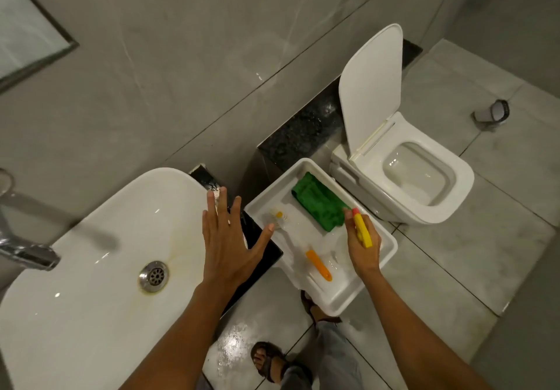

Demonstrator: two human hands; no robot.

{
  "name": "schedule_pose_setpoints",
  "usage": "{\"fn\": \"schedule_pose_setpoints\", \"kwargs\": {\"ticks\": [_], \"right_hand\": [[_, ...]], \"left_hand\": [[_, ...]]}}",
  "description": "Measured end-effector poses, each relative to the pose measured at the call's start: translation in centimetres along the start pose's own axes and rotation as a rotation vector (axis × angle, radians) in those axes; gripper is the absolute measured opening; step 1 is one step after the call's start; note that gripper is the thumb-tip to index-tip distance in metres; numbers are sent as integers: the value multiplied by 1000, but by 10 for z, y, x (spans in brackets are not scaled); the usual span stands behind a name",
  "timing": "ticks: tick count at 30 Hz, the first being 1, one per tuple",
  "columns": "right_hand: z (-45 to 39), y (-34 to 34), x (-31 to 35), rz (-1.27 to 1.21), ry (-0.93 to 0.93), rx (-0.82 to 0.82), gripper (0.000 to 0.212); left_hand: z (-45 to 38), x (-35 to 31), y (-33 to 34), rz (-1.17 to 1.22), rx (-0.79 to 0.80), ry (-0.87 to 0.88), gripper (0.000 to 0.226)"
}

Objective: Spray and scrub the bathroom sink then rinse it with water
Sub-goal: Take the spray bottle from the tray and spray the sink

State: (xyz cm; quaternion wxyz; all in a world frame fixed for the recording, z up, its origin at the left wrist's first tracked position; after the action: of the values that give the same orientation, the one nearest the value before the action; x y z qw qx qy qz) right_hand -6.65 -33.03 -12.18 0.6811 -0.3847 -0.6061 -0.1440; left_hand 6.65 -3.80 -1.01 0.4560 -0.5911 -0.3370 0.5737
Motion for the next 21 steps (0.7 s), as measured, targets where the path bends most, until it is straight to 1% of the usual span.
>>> {"fn": "schedule_pose_setpoints", "kwargs": {"ticks": [2,3,4,7,9,11,15,19,20,21], "right_hand": [[0,4,24,-74,-37,82,50],[1,6,39,-84,-69,128,54],[4,9,55,-97,-104,166,52],[15,14,103,-189,-151,216,35],[31,23,134,-287,-104,263,32],[53,36,164,-360,-43,328,39],[118,69,220,-387,32,471,50],[194,112,232,-379,229,702,74],[213,123,233,-373,281,754,74],[230,130,235,-366,323,795,69]], "left_hand": [[5,2,-9,24,-8,22,99],[9,5,-15,30,-22,22,99],[15,10,-23,32,-35,9,99],[34,35,-45,39,-51,-47,99],[49,60,-61,55,-51,-99,98],[65,86,-74,63,-56,-153,96],[104,153,-106,19,-168,-266,92],[138,215,-125,-26,-253,-374,94],[144,228,-129,-22,-267,-405,94],[147,239,-132,-18,-274,-437,96]]}}
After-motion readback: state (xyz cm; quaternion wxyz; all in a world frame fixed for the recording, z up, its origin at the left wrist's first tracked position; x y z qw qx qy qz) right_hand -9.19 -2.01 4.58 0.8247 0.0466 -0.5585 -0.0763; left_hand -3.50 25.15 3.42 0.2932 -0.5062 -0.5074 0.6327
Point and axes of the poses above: each hand's wrist, its own z-axis away from the middle knuckle, its own y-axis out of the palm, x = y × z, the point moved 8 cm from there along -z, towards the middle knuckle, and after that the axes turned 11 degrees about -y, right-handed, at the moved point
